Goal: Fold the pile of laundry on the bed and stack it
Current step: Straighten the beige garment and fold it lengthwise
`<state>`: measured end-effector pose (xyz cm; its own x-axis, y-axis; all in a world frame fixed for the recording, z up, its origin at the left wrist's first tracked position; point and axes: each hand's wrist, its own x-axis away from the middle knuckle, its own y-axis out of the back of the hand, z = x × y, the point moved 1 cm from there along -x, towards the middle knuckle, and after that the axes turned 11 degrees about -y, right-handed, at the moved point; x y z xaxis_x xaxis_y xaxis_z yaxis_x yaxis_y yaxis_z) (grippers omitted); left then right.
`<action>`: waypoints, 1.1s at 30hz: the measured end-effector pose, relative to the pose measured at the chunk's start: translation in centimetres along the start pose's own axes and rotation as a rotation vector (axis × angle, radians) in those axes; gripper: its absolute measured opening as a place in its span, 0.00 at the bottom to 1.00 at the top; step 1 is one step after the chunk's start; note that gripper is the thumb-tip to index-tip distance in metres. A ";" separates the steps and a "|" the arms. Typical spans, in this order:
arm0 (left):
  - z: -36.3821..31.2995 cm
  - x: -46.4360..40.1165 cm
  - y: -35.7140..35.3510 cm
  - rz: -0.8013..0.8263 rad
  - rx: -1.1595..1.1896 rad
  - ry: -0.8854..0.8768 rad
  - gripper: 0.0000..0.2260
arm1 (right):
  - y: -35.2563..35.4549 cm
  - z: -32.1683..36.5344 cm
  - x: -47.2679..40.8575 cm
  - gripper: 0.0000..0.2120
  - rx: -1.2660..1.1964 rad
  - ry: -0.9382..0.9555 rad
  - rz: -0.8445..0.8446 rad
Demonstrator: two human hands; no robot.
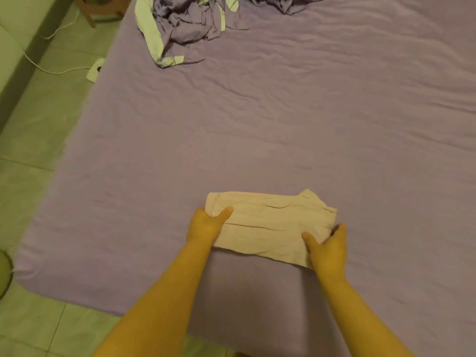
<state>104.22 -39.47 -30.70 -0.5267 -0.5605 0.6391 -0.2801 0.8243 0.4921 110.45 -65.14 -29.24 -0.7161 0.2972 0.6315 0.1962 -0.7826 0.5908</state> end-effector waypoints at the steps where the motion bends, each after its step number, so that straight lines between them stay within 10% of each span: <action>1: -0.1 0.0 -0.1 0.033 0.050 -0.006 0.29 | 0.1 0.1 -0.3 0.40 -0.014 -0.102 0.012; 7: -1.8 2.7 0.2 -0.031 -0.074 -0.272 0.12 | 2.2 0.6 0.5 0.18 -0.167 -0.142 0.189; 20: -16.6 20.8 -5.6 0.034 -0.057 -0.713 0.09 | 26.7 -0.2 6.3 0.16 -0.263 0.168 -0.027; 33: -26.7 44.1 -25.5 0.221 -0.014 -1.004 0.15 | 55.6 -15.7 8.6 0.20 -0.462 0.185 -0.325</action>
<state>109.52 -87.39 0.69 -0.9955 -0.0653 -0.0692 -0.0890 0.8964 0.4342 104.64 -114.72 1.16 -0.8035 0.4940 0.3321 -0.3354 -0.8367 0.4330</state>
